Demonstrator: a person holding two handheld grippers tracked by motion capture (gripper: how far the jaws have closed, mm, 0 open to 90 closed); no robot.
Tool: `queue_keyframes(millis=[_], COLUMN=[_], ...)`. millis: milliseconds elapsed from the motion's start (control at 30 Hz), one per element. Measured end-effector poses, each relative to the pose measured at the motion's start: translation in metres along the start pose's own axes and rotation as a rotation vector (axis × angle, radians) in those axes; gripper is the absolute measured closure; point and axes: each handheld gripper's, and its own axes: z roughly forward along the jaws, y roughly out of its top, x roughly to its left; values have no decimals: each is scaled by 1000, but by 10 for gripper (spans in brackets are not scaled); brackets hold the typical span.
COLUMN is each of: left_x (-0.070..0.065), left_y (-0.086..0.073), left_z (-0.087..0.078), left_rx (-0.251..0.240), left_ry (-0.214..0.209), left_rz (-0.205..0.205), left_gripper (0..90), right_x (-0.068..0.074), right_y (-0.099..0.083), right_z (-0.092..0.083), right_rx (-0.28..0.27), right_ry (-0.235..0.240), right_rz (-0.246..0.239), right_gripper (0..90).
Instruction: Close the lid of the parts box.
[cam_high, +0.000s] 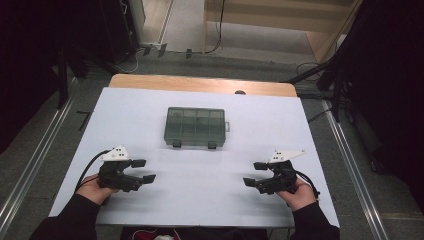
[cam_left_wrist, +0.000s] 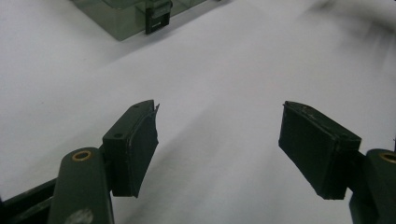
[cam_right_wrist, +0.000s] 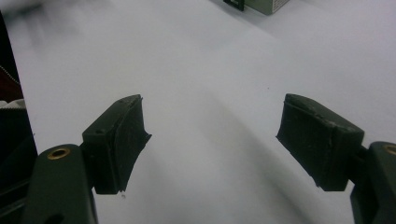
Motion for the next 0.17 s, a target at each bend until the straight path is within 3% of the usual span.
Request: queue_keyframes(millis=[167], left_x=[0], left_y=[0], left_z=[1], left_rx=[3], left_ry=[-4], left_rz=[4], left_gripper=[277], right_x=[0], right_y=[0], right_z=[1], right_rx=[-1], right_ry=[6], right_rz=[2], right_gripper=[234])
